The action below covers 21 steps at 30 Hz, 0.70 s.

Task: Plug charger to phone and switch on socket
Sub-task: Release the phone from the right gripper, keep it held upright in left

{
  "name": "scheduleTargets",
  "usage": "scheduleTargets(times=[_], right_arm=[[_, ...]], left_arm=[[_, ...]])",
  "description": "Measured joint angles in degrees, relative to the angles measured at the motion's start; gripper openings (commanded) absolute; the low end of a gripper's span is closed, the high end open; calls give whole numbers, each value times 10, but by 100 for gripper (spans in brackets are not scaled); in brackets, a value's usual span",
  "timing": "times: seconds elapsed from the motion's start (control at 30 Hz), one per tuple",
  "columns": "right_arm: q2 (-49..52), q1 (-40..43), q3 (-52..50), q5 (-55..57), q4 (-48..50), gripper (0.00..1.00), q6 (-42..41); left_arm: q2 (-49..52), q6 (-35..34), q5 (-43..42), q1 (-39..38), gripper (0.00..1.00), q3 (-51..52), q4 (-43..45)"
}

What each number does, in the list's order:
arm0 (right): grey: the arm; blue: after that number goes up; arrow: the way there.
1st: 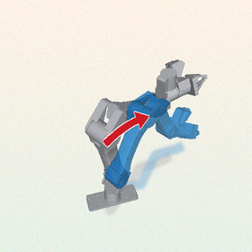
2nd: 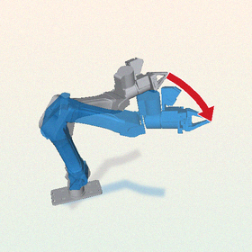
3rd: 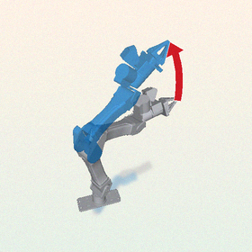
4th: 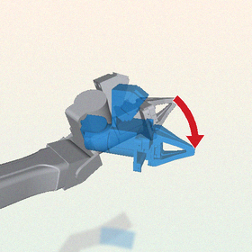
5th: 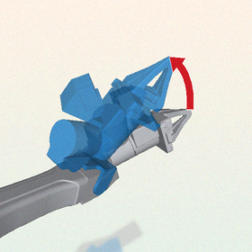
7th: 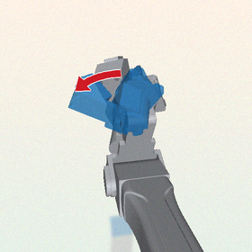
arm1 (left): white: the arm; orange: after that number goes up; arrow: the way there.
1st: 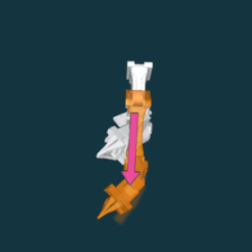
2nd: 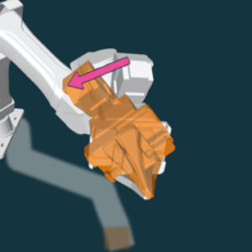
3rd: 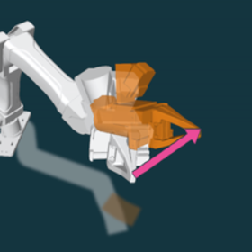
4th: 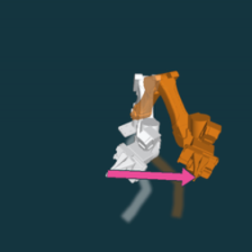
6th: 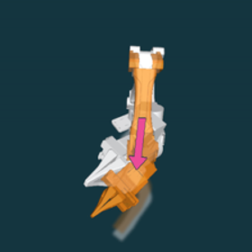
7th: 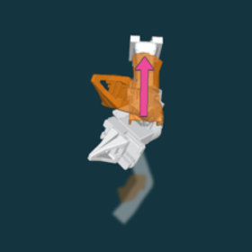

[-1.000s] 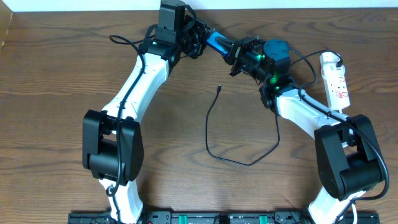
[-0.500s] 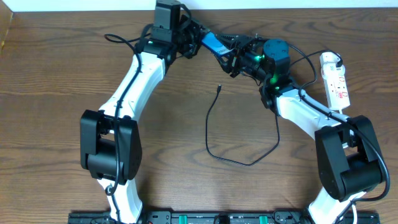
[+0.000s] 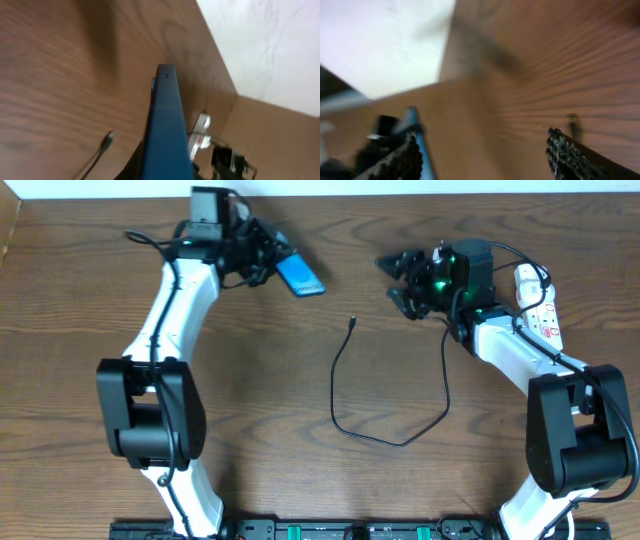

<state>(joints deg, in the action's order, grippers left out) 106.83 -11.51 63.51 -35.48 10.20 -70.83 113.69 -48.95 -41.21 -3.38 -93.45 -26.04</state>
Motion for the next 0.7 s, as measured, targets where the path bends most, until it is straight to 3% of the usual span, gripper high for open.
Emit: scheduleTargets(times=[0.2, 0.37, 0.7], right_arm=[[-1, 0, 1, -1, -131, 80, 201], [-1, -1, 1, -1, -172, 64, 268], [-1, -32, 13, 1, -261, 64, 354]], left_arm=[[0, 77, -86, 37, 7, 0, -65], [0, 107, -164, 49, 7, 0, -69], [0, 118, -266, 54, 7, 0, -67]])
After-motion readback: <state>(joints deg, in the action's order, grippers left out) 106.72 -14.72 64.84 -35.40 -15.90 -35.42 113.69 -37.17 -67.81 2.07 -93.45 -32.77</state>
